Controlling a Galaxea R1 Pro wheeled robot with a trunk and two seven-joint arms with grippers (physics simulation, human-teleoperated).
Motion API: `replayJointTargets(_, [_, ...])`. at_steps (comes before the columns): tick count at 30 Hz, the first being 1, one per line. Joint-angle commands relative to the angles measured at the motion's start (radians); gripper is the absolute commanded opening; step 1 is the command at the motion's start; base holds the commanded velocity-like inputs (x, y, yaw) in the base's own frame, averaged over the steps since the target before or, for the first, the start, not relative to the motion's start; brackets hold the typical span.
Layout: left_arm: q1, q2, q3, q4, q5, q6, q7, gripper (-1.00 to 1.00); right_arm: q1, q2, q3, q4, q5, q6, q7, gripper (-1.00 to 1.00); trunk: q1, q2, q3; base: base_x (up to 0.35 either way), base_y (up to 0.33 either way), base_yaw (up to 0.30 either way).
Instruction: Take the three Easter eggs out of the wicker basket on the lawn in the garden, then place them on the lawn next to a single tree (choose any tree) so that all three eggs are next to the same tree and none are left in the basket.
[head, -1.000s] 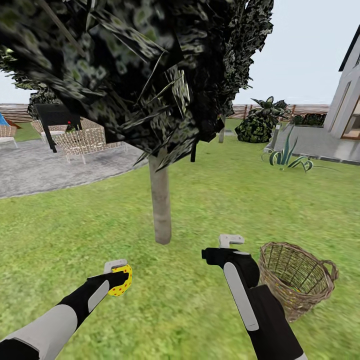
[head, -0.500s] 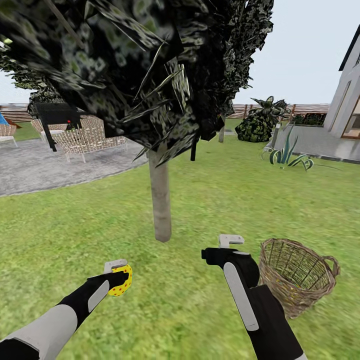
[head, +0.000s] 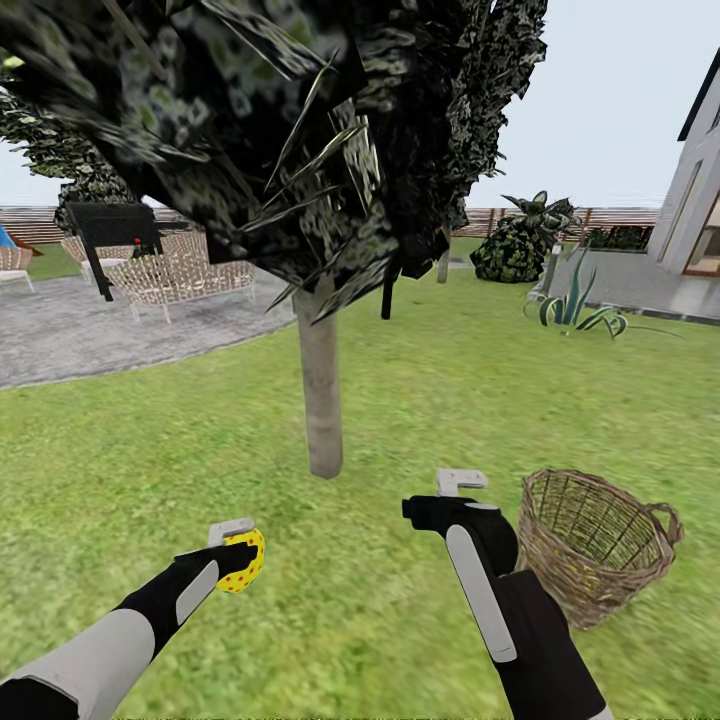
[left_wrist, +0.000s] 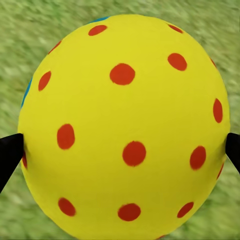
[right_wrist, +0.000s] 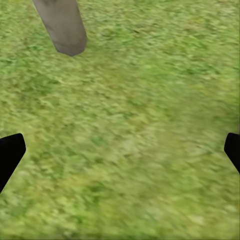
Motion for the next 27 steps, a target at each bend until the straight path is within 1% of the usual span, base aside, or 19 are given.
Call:
replayJointTargets(1, [0.0,0.001,-0.008,-0.003,0.01,0.004,0.008,-1.0,-0.001,0.0,0.001,-0.001,-0.01,0.002,-0.01,1.0,0.004,-0.008,-0.004,0.0,0.0,0.0])
replayJointTargets(27, [0.0,0.001,-0.008,-0.003,0.01,0.004,0.009,-1.0,-0.001,0.0,0.001,0.0,-0.01,0.004,-0.01,1.0,0.103,-0.19,-0.086,0.0,0.0,0.0])
